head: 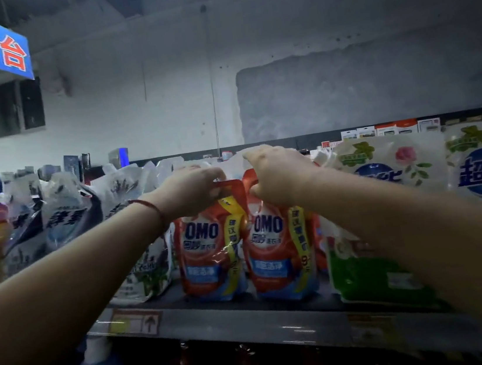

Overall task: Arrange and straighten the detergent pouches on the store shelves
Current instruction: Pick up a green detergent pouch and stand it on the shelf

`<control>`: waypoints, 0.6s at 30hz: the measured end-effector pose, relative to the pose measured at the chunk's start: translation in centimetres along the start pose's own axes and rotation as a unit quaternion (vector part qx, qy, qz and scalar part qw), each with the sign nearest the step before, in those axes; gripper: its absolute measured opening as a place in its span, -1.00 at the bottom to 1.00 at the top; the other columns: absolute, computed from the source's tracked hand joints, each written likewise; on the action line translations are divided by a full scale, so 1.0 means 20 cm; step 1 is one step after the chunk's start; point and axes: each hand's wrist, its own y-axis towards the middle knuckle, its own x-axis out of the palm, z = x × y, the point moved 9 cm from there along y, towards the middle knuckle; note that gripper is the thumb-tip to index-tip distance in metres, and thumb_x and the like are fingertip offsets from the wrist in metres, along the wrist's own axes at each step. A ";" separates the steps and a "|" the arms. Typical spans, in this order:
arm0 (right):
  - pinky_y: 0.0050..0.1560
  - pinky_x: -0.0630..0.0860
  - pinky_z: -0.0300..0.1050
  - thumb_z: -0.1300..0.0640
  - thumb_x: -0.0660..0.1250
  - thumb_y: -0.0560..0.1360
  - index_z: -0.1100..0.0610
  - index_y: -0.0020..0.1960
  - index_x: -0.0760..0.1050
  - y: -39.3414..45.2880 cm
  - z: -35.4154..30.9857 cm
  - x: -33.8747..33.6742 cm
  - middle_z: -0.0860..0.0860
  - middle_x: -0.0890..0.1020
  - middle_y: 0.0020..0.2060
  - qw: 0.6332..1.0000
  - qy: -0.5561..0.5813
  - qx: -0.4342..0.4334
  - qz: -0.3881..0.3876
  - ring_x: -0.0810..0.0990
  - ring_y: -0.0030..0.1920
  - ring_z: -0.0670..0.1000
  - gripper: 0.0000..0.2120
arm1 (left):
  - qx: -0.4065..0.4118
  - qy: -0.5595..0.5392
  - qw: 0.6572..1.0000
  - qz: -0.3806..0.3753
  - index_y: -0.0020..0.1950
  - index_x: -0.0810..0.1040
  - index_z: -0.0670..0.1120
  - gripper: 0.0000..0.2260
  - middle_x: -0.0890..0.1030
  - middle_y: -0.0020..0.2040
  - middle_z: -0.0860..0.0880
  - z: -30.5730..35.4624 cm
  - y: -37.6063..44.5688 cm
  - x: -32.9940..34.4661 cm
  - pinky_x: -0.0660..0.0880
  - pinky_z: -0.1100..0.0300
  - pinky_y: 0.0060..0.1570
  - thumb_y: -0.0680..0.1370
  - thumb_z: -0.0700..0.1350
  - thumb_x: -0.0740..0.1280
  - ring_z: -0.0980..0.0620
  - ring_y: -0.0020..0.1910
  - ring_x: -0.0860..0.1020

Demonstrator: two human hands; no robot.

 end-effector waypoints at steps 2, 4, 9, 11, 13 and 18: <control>-0.03 0.47 -0.02 0.10 0.28 0.52 0.10 0.33 0.38 0.12 0.04 0.13 0.06 0.54 0.14 0.995 -0.025 0.070 -0.070 0.54 0.16 0.14 -0.61 | 0.019 -0.010 0.999 0.024 -0.02 0.60 -0.04 -0.68 0.56 -0.24 0.06 -0.03 0.01 0.01 0.42 0.23 -0.29 0.63 0.16 0.20 0.02 -0.22 0.60; -0.02 0.57 -0.01 0.09 0.34 0.51 0.14 0.32 0.39 0.20 0.09 0.23 0.06 0.54 0.03 0.985 -0.035 0.122 -0.116 0.58 0.09 0.13 -0.59 | 0.023 -0.067 0.997 0.028 -0.09 0.58 -0.05 -0.67 0.56 -0.23 0.03 -0.07 0.01 0.04 0.43 0.25 -0.30 0.63 0.15 0.20 0.02 -0.22 0.58; 0.04 0.62 -0.01 0.05 0.42 0.51 0.13 0.19 0.55 0.26 0.19 0.23 0.07 0.64 -0.01 0.963 0.035 0.157 -0.217 0.65 -0.01 0.10 -0.71 | 0.028 -0.163 0.985 0.039 -0.08 0.60 -0.09 -0.66 0.64 -0.18 -0.04 -0.14 0.04 0.05 0.64 0.10 -0.14 0.60 0.16 0.24 0.02 -0.23 0.65; 0.03 0.64 0.09 0.18 0.42 0.50 0.07 0.15 0.59 0.23 0.25 0.19 0.09 0.69 0.00 0.945 0.107 0.179 -0.252 0.70 -0.05 0.14 -0.78 | 0.009 -0.217 0.976 0.029 -0.06 0.60 -0.09 -0.66 0.66 -0.17 -0.04 -0.20 0.08 0.08 0.66 0.03 -0.13 0.57 0.18 0.27 0.01 -0.21 0.68; 0.03 0.64 0.14 0.27 0.38 0.52 0.08 0.12 0.60 0.19 0.29 0.18 0.11 0.71 -0.03 0.932 0.138 0.194 -0.273 0.72 -0.08 0.16 -0.79 | -0.010 -0.254 0.967 0.026 -0.08 0.60 -0.07 -0.65 0.68 -0.19 -0.04 -0.24 0.10 0.11 0.67 0.00 -0.15 0.56 0.20 0.28 0.01 -0.23 0.69; 0.10 0.61 0.09 0.21 0.36 0.54 0.10 0.20 0.59 0.21 0.21 0.22 0.06 0.69 0.03 0.947 0.097 0.183 -0.246 0.69 0.00 0.12 -0.76 | 0.016 -0.239 0.969 0.061 -0.17 0.55 -0.03 -0.72 0.64 -0.27 0.00 -0.20 0.09 0.10 0.64 0.09 -0.23 0.60 0.14 0.29 0.05 -0.32 0.65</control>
